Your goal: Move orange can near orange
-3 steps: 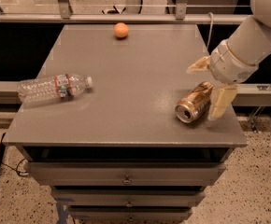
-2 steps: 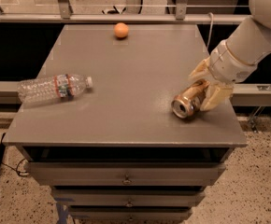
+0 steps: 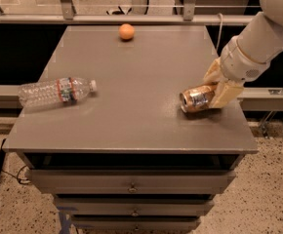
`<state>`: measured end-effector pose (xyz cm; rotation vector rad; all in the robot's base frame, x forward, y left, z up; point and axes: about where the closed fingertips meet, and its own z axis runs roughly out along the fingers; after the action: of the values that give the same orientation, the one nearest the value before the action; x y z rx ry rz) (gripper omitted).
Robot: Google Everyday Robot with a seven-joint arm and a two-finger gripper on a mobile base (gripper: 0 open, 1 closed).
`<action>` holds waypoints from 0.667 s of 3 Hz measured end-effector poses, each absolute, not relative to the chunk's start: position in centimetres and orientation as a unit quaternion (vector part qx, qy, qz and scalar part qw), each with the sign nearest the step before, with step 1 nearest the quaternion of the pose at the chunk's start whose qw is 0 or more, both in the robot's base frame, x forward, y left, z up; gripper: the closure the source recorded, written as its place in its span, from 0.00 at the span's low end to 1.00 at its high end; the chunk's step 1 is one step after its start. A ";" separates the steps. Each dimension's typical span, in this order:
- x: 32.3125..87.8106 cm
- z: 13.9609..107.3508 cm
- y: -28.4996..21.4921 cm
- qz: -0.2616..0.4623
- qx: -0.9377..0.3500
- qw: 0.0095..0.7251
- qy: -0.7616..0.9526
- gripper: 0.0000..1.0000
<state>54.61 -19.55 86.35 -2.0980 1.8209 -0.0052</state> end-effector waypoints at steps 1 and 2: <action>56.3 88.0 -20.0 -0.037 -0.715 0.186 0.673 1.00; 58.2 89.8 -21.2 -0.065 -0.675 0.201 0.707 1.00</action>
Offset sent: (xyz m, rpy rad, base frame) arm 0.0694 -0.0481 0.0743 0.0049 -0.1920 -0.4097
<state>58.18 -21.25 89.84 -1.8854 1.9742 -0.1802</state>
